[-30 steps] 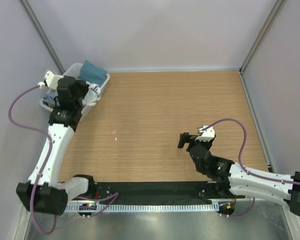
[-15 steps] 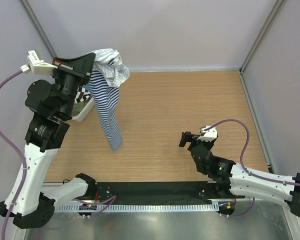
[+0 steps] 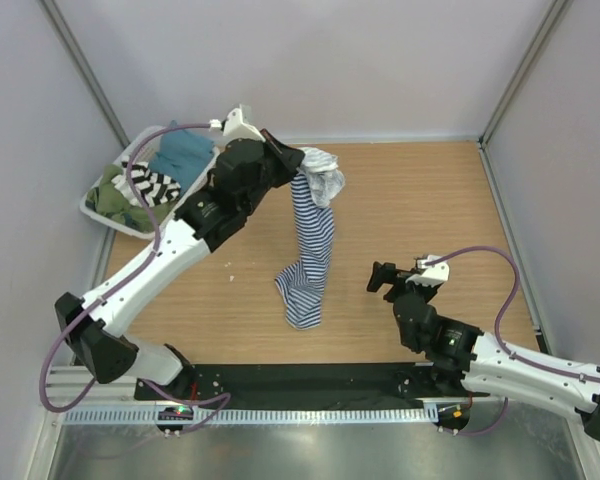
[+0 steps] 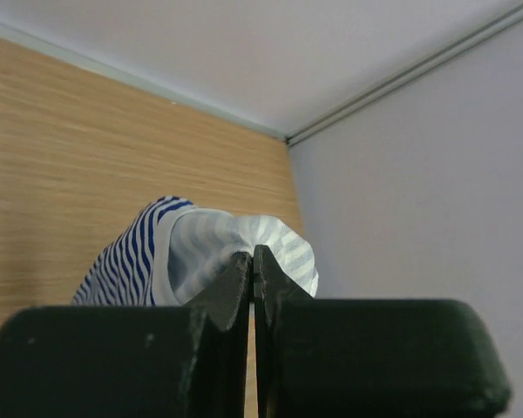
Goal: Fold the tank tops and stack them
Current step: Move the tank top to the center of the board
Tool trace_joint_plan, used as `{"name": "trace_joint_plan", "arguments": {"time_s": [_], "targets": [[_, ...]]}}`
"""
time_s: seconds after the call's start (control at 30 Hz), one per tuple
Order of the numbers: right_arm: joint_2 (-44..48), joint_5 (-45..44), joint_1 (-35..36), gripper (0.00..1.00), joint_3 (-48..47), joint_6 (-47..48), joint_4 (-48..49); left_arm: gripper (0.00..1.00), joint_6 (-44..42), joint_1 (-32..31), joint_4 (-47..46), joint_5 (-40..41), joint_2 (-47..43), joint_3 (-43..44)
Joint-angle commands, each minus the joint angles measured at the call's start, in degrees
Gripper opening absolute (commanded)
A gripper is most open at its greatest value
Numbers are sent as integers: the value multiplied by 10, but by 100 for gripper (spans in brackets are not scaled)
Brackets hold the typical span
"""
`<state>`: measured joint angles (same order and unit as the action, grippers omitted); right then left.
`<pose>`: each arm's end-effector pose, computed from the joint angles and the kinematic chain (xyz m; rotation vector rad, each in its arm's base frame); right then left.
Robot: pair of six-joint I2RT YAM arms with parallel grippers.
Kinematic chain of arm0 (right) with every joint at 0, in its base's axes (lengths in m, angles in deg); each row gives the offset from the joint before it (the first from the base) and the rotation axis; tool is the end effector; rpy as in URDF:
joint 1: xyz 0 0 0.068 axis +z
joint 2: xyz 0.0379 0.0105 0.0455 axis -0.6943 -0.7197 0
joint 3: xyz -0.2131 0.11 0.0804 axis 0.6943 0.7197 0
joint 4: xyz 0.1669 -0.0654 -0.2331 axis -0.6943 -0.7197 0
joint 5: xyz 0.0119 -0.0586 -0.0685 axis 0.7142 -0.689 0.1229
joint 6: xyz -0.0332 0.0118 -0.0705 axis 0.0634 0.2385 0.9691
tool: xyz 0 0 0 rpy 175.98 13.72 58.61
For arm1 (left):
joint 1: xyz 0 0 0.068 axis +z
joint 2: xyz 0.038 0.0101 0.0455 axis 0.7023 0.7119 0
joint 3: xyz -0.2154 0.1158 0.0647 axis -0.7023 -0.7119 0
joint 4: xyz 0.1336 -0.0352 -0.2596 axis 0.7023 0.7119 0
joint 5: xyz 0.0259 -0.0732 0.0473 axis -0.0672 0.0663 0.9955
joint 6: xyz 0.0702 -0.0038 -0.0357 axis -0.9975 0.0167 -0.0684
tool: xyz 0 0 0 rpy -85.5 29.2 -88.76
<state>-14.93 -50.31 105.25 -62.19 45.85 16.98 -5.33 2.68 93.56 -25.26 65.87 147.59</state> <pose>0.1496 0.1480 0.1800 0.2438 1.7028 0.1401 0.3077 -0.2480 0.4198 -0.3994 1.7247 -0.9488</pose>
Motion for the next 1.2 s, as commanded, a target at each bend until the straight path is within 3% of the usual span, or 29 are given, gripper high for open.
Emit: {"name": "trace_joint_plan", "arguments": {"time_s": [0.0, 0.17, 0.4, 0.6, 0.7, 0.73, 0.8, 0.83, 0.97, 1.17], "targets": [[9, -35, 2, 100, 2, -25, 11, 0, -44, 10, -28, 68, -86, 22], [6, -34, 2, 100, 1, -24, 12, 0, -124, 11, -10, 196, -218, -10], [4, -32, 2, 100, 1, -25, 13, 0, -172, 11, -9, 242, -310, -32], [2, -37, 2, 100, 0, -26, 12, 0, -148, 10, -42, 152, -221, 0], [3, -40, 1, 100, 0, -28, 9, 0, -115, 10, -41, 74, -112, 54], [4, -41, 2, 100, -1, -29, 8, 14, -105, 8, -40, 31, -48, 68], [6, -45, 1, 100, -1, -32, 3, 61, -87, 1, -17, -11, 12, 114], [8, -45, 2, 100, 0, -33, 2, 99, -89, -5, -4, -33, 58, 131], [15, -44, 1, 100, 2, -34, -1, 100, -131, -13, 129, -24, 115, 200], [3, -6, 2, 100, 9, 1, 40, 99, -154, 24, 171, 17, 13, 82]]}}
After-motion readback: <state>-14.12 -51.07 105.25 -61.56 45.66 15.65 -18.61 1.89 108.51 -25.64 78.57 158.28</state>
